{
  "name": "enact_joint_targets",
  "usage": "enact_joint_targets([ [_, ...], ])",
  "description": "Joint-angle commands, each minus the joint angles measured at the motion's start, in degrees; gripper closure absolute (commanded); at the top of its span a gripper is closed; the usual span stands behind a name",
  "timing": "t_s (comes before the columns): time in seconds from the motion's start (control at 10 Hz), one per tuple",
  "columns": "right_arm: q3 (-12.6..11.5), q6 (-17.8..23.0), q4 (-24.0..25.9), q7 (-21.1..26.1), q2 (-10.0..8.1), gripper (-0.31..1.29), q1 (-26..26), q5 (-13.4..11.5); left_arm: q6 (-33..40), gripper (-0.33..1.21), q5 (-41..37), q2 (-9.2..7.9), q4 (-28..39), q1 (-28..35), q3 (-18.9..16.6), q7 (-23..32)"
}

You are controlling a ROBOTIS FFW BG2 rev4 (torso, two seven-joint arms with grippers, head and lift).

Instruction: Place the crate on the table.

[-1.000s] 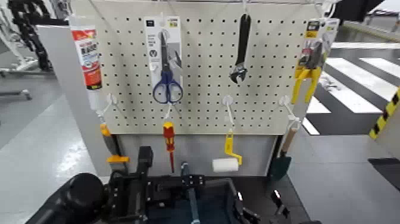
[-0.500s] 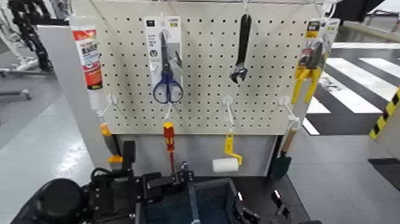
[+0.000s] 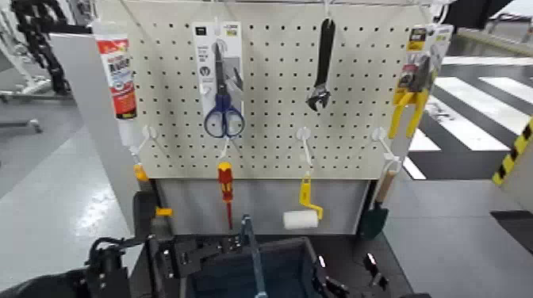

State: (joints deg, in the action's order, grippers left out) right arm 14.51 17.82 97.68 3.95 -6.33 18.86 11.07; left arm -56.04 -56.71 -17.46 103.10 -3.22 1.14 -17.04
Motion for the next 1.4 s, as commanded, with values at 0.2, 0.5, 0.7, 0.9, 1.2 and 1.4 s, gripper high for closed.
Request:
enact_joint_targets([
  [0.2,-0.62,-0.25,0.49,0.00,0.00,0.15,0.30,-0.35,18.60,0.32,17.07,2.43,6.06,9.46,0.80,3.86],
  [0.5,-1.06,-0.33,0.93,0.00,0.09,0.15,0.57,-0.97,36.27,0.32,30.69,5.42,9.66,17.63,0.62,7.81],
  [0.7,-1.33,-1.48,1.72,0.00,0.09,0.15,0.83,-2.20,44.97,0.32,38.95,7.88,10.54,21.94,-0.52,8.69],
  [0.9,-1.50,-2.36,2.34,0.00,0.18,0.15,1.00,-2.90,51.39,0.32,45.19,7.71,11.51,25.02,0.62,12.12],
  [1.2,-1.68,-2.97,2.78,0.00,0.26,0.15,1.27,-3.34,56.48,0.32,49.32,6.48,11.33,27.48,3.52,19.33],
  [1.4,-1.76,-3.06,2.87,0.00,0.26,0.15,1.36,-3.25,58.06,0.32,50.38,6.57,10.98,28.36,3.87,20.82],
])
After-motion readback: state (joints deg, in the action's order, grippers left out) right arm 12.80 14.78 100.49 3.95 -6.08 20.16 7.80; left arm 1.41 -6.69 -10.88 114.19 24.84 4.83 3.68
